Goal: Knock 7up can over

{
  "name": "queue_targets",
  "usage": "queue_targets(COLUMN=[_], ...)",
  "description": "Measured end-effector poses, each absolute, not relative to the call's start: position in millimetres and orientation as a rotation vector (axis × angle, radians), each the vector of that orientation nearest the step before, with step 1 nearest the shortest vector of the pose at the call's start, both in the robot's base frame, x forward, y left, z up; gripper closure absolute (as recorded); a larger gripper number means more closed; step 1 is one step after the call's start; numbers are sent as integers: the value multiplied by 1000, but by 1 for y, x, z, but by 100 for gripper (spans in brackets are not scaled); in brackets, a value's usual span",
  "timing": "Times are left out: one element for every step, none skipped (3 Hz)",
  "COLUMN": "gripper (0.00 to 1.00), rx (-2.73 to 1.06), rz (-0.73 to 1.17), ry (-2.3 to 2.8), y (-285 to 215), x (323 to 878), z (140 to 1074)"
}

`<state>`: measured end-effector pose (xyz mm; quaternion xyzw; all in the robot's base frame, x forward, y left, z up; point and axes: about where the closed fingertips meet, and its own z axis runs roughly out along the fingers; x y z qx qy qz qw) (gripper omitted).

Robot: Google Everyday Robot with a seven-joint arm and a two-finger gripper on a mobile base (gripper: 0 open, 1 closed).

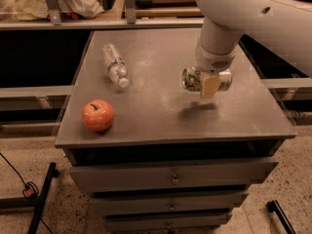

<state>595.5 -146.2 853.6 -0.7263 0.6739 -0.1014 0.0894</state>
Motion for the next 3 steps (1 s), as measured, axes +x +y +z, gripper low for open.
queue_targets(gripper=[52,28,5], rx=[-2380,-2407,-2398], rz=[-175,-147,-158], ry=[2026,2059,2048], y=[-152,-158,-157], x=[590,578,582], z=[853,853,853])
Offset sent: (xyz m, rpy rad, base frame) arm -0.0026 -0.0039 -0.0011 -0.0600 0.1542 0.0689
